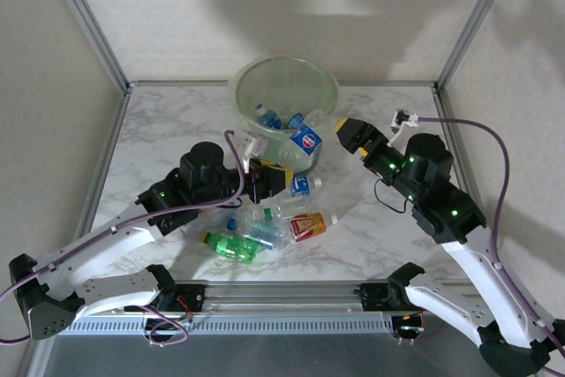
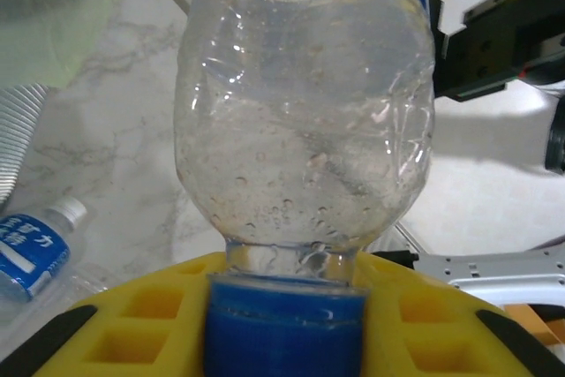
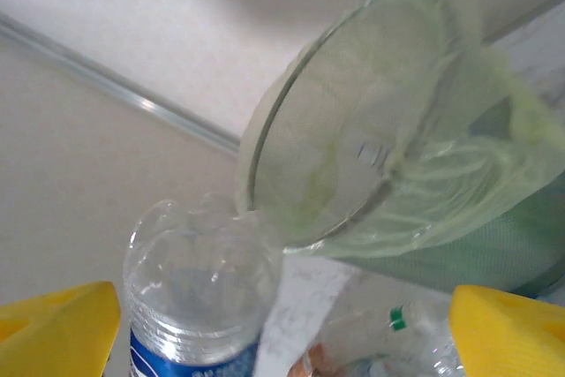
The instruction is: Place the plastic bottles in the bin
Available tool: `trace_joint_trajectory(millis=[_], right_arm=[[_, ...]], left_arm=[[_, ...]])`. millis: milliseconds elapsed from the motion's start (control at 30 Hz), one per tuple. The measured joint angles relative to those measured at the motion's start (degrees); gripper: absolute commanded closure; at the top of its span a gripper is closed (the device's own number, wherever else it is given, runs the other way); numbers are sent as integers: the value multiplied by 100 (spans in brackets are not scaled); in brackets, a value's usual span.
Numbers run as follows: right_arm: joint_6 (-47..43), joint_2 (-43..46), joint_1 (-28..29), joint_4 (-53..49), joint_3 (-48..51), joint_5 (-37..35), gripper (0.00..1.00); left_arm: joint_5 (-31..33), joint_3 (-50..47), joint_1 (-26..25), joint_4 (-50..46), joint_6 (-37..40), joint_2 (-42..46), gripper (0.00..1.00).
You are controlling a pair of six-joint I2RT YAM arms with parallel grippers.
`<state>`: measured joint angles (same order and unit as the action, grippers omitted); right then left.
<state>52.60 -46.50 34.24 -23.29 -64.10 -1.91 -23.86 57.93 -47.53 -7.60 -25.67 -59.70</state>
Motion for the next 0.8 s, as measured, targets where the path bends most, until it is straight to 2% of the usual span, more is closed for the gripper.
trace_joint_trajectory(millis=[133, 300, 533, 800], right_arm=[[-63, 179, 4, -446, -72, -472, 4], [-57, 343, 4, -743, 24, -743, 4], [-9, 509, 4, -785, 407, -752, 4], [96, 629, 4, -796, 678, -754, 4]], left_arm=[[238, 603, 184, -337, 179, -37, 75], [809, 1670, 531, -542, 192, -409, 71], [1840, 3060, 870, -1204, 192, -1569, 73], [2223, 3449, 1106, -1773, 260, -2522, 74]])
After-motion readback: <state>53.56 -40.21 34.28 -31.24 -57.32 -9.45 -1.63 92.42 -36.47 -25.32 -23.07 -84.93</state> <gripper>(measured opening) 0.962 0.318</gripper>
